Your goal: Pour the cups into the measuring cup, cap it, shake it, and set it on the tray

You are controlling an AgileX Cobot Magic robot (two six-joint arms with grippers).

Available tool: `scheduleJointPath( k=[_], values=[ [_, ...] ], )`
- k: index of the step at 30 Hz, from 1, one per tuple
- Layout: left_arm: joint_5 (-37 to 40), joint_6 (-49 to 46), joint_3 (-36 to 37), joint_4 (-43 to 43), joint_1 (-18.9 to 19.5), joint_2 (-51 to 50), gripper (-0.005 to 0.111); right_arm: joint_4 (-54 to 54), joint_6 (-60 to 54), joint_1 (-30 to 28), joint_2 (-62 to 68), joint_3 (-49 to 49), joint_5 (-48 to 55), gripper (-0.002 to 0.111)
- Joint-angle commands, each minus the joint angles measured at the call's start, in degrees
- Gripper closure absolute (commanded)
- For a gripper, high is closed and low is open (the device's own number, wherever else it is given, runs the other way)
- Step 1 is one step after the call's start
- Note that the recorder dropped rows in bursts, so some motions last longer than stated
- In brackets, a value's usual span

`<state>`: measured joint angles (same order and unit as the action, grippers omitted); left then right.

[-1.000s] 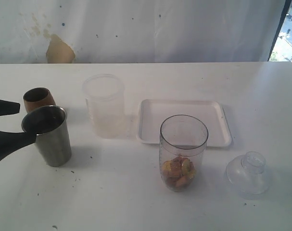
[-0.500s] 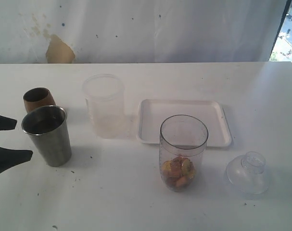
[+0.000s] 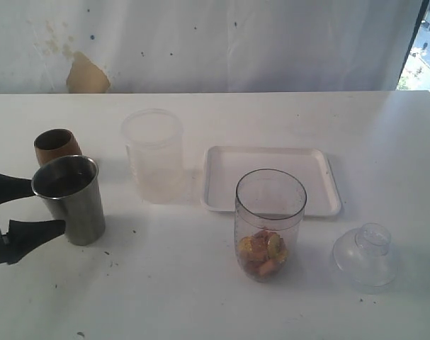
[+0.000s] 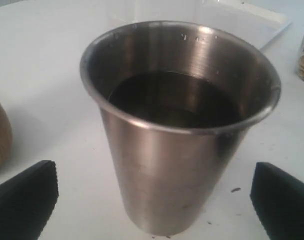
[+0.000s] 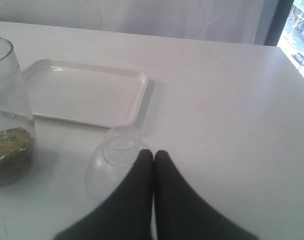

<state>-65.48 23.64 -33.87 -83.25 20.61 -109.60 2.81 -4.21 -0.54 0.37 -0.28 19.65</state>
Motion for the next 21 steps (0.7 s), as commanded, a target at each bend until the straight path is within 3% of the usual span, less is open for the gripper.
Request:
scheduleJointPath(
  k=[1, 9, 15, 21],
  values=[
    [-3.4, -6.7, 0.1, 3.3, -0.2, -3.1, 0.002, 0.1, -0.1, -0.1, -0.4, 0.3, -0.4, 0.108],
    [-4.5, -10.6, 0.1, 7.9, -0.4, -7.2, 0.002, 0.1, -0.1, -0.1, -0.4, 0.3, -0.4, 0.108],
    [-4.5, -10.6, -2.3, 7.3, -4.6, -9.0, 0.002, 0.1, -0.1, -0.1, -0.4, 0.3, -0.4, 0.108],
    [-4.5, -10.4, -4.0, 7.8, -5.3, -9.0, 0.002, 0.1, -0.1, -0.1, -0.4, 0.3, -0.4, 0.108]
  ],
)
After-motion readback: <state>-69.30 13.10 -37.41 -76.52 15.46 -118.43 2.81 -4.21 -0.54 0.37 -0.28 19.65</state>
